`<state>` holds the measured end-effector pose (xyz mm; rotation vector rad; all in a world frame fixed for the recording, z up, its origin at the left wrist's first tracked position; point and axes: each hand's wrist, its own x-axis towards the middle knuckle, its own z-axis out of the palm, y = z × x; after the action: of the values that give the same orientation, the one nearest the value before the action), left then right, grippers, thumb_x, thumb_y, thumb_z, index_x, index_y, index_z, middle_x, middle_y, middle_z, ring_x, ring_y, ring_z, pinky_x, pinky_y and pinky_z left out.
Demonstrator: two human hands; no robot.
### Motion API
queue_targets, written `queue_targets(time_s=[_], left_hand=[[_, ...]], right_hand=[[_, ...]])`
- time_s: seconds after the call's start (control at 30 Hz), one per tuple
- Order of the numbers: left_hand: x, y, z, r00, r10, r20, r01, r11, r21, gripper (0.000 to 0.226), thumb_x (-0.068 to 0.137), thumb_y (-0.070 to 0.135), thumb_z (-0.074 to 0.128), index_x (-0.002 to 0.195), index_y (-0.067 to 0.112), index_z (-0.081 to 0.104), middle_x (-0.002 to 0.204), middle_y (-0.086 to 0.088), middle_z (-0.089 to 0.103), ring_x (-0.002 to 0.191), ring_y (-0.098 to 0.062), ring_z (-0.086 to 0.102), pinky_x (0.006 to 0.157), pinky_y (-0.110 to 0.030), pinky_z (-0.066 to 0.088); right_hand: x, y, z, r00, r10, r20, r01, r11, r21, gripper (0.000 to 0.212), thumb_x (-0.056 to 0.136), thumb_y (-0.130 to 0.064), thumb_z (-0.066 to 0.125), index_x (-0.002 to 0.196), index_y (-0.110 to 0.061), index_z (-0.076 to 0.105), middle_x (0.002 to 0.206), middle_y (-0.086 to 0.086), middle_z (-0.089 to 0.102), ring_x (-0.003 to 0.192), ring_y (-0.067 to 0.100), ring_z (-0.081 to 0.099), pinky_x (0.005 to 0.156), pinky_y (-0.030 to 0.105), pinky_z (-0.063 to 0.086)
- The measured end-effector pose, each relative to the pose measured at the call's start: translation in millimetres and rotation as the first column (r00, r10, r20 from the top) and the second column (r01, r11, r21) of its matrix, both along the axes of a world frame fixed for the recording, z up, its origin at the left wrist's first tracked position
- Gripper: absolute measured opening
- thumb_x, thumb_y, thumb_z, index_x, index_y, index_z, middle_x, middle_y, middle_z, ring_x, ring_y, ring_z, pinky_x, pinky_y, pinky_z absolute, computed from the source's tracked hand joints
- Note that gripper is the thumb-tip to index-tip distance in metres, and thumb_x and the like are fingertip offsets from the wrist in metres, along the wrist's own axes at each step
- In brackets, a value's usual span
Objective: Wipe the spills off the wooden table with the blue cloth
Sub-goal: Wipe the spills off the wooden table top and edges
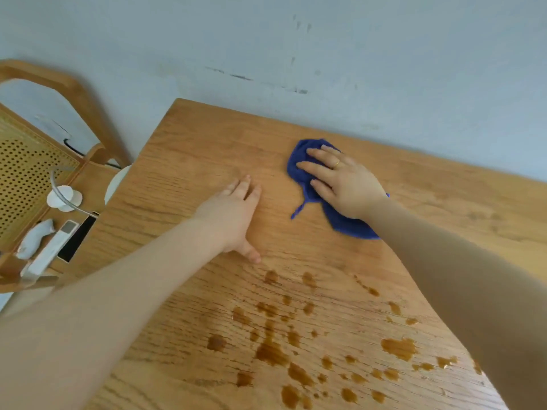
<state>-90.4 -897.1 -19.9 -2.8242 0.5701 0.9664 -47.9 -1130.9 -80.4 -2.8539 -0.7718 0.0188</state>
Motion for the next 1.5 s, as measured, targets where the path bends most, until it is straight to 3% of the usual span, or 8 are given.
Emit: queue_targets(time_s=[0.2,0.3,0.5,0.6,0.77,1.1,1.23,1.5], left_hand=[[-4,2,-4,0.999,-0.010,0.038,0.010,1.000,0.005,0.131,0.055,0.063,0.074,0.147,0.029,-0.013,0.156,-0.004,-0.020,0.145,-0.022,-0.008,0.118,-0.038,0.011],[-3,3,-2,0.999,0.004,0.036,-0.003,1.000,-0.025,0.130,0.055,0.063,0.074,0.147,0.031,-0.011,0.156,-0.003,-0.019,0.145,-0.022,-0.007,0.118,-0.039,0.012],[-1,2,-4,0.996,-0.063,0.066,0.061,0.998,0.025,0.129,0.058,0.067,0.069,0.147,0.026,-0.014,0.156,-0.010,-0.019,0.145,-0.026,-0.006,0.117,-0.038,0.009],[1,1,-5,0.987,-0.121,0.101,0.114,0.991,0.072,0.129,0.056,0.072,0.066,0.148,0.026,-0.013,0.156,-0.012,-0.015,0.145,-0.028,-0.001,0.116,-0.039,0.013],[2,5,-6,0.971,-0.178,0.162,0.165,0.982,0.091,0.131,0.052,0.080,0.060,0.148,0.027,-0.012,0.157,-0.011,-0.011,0.144,-0.026,0.005,0.114,-0.037,0.016],[6,3,-3,0.960,-0.225,0.169,0.220,0.974,0.047,0.132,0.053,0.078,0.064,0.149,0.018,-0.004,0.157,-0.010,-0.011,0.143,-0.030,0.007,0.112,-0.040,0.017],[11,6,-13,0.963,-0.229,0.143,0.234,0.972,-0.016,0.137,0.053,0.075,0.066,0.148,0.014,-0.012,0.157,-0.009,-0.016,0.145,-0.023,-0.009,0.116,-0.038,-0.005],[8,6,-6,0.987,-0.154,0.047,0.158,0.983,-0.098,0.138,0.053,0.065,0.074,0.148,0.015,-0.012,0.156,-0.007,-0.021,0.145,-0.021,-0.012,0.117,-0.035,0.002]], right_hand=[[25,-13,-1,0.969,-0.247,0.014,0.247,0.969,-0.019,0.044,0.096,-0.040,0.030,0.138,-0.028,0.039,0.150,0.002,0.030,0.139,0.027,0.023,0.108,0.044,0.029],[-20,5,5,0.992,-0.107,0.059,0.106,0.994,0.020,0.049,0.091,-0.040,0.029,0.130,-0.020,0.052,0.141,0.012,0.045,0.131,0.036,0.038,0.104,0.049,0.035],[-65,20,7,0.979,0.205,-0.017,-0.206,0.978,-0.018,0.043,0.096,-0.039,0.028,0.133,-0.029,0.046,0.146,0.001,0.039,0.137,0.024,0.030,0.104,0.039,0.030],[-13,10,0,0.998,0.058,0.024,-0.058,0.998,0.007,0.045,0.094,-0.037,0.031,0.130,-0.021,0.051,0.142,0.008,0.044,0.132,0.031,0.037,0.103,0.045,0.035],[35,16,0,0.931,-0.363,-0.030,0.363,0.932,-0.001,0.042,0.098,-0.035,0.032,0.139,-0.030,0.036,0.152,-0.002,0.024,0.141,0.024,0.017,0.110,0.042,0.024],[-30,36,4,1.000,-0.018,0.021,0.017,0.999,0.030,0.043,0.093,-0.036,0.036,0.128,-0.018,0.054,0.140,0.009,0.047,0.131,0.031,0.039,0.100,0.042,0.037],[24,7,5,0.972,-0.232,0.029,0.232,0.973,0.015,0.055,0.089,-0.044,0.025,0.132,-0.019,0.050,0.144,0.008,0.041,0.134,0.031,0.034,0.103,0.044,0.036],[-26,15,7,0.970,-0.243,0.024,0.244,0.969,-0.037,0.051,0.093,-0.042,0.023,0.136,-0.024,0.043,0.148,0.005,0.035,0.137,0.029,0.029,0.103,0.046,0.035]])
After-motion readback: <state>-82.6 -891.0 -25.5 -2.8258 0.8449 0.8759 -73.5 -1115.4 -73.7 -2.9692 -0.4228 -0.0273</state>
